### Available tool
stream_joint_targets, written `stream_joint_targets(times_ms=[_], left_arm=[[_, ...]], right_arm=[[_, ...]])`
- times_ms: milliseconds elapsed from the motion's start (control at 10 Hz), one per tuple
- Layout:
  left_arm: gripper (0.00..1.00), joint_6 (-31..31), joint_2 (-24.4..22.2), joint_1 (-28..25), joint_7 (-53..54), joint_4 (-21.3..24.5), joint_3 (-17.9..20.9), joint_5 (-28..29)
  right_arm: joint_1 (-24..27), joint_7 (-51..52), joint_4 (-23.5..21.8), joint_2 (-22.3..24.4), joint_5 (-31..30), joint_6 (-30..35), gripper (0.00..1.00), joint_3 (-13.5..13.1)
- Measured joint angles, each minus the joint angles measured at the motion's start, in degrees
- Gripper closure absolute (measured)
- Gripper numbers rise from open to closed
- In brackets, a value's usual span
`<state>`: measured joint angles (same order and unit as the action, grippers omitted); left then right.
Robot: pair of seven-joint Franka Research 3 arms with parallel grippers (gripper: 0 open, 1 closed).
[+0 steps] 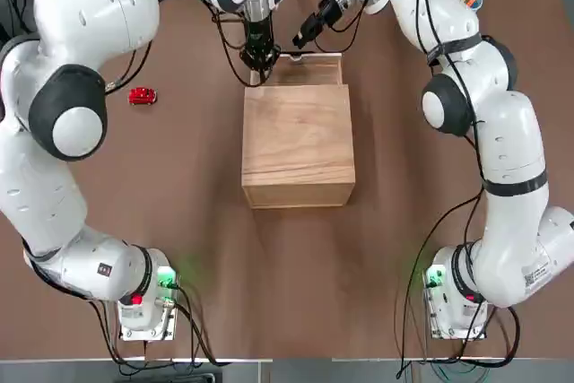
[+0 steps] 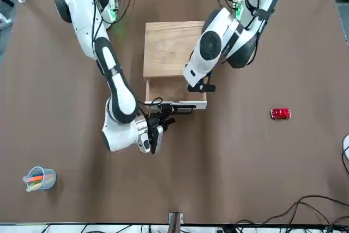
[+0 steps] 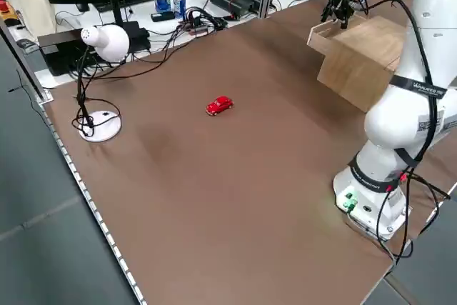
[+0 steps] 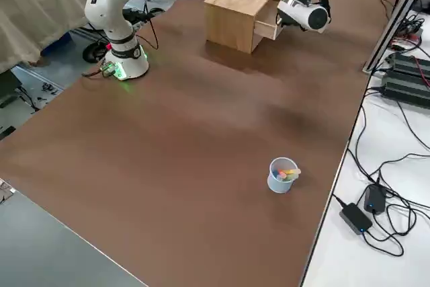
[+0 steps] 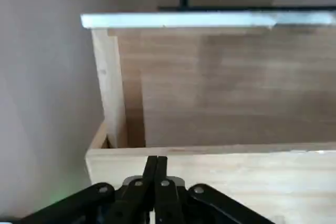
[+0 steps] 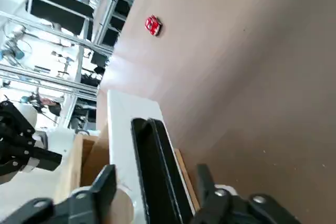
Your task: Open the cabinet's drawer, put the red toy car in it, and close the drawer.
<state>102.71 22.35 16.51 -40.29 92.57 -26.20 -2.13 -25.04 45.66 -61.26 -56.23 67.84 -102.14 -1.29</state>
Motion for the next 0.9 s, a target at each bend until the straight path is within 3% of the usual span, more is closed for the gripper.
stream_joint_targets(times_ms=[100, 200, 500, 700, 900], left_arm=[[0.96, -2.0, -0.7, -0.4, 0.0, -1.6, 0.7, 0.0], [0.96, -3.6, -1.5, -0.7, 0.1, -2.8, 2.2, 0.0], [0.95, -6.7, -5.0, -0.9, -1.4, -3.9, 11.8, 0.1], [0.67, -8.5, -6.9, -1.9, -1.3, -3.7, 18.3, 0.1], [0.37, -8.4, -7.2, -2.7, -1.4, -2.3, 24.8, 0.2]], right_arm=[[0.6, -0.1, 0.3, 0.0, 1.1, 0.1, 0.09, 0.0], [1.4, -0.1, 0.9, 0.0, 1.6, 0.5, 0.00, 0.0], [5.5, -0.5, 2.3, 0.8, 1.8, 5.9, 0.00, -0.1], [7.4, -0.5, 2.4, 1.7, 1.1, 9.8, 0.00, -2.1], [8.0, -1.2, 2.6, 3.6, -1.9, 15.0, 0.00, -7.0]])
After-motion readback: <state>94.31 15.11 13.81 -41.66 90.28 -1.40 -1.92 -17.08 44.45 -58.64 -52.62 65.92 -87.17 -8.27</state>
